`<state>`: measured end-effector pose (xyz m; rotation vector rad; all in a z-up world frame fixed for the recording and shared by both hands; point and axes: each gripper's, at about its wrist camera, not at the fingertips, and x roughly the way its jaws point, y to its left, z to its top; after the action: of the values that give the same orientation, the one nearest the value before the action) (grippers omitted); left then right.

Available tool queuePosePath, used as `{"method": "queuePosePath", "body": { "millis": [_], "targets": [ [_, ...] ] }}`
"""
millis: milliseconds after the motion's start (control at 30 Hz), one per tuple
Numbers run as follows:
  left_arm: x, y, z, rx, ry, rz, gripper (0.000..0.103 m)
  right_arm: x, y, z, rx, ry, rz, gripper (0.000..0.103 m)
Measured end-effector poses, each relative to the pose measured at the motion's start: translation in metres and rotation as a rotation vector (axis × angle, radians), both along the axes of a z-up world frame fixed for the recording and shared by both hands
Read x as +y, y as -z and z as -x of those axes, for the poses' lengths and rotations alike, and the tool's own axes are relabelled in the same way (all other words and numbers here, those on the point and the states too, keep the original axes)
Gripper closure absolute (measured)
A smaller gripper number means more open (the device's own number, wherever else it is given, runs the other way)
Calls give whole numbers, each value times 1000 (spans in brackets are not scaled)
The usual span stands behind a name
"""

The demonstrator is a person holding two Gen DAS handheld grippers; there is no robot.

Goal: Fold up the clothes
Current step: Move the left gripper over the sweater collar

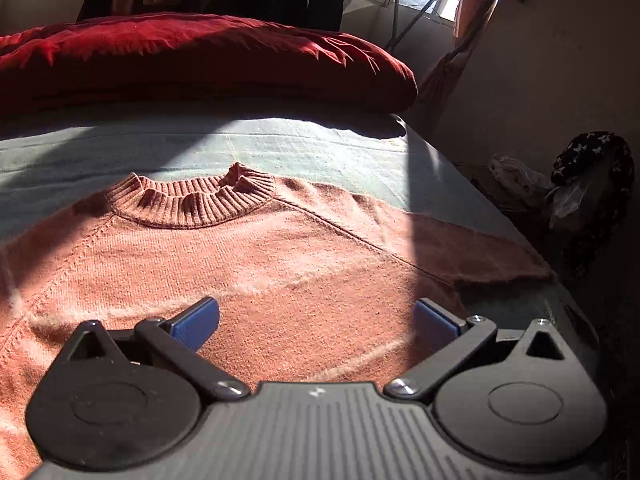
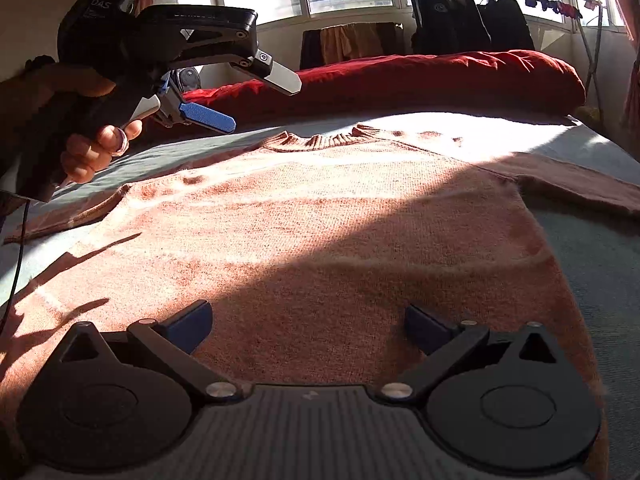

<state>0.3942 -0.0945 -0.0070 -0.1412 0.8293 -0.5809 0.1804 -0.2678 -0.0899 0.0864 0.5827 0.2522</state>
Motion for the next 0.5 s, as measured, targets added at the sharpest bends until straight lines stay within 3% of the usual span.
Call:
{"method": "queuePosePath", "body": {
  "millis": [200, 367, 500],
  "targets": [
    [-7, 65, -58, 208, -72, 123, 1, -10, 6, 3, -31, -26, -76, 0],
    [-17, 68, -65, 144, -63, 80, 1, -19, 8, 5, -45, -29, -154, 0],
    [-16, 72, -93, 134, -109, 76, 1, -17, 8, 6, -46, -31, -148, 0]
  ]
}}
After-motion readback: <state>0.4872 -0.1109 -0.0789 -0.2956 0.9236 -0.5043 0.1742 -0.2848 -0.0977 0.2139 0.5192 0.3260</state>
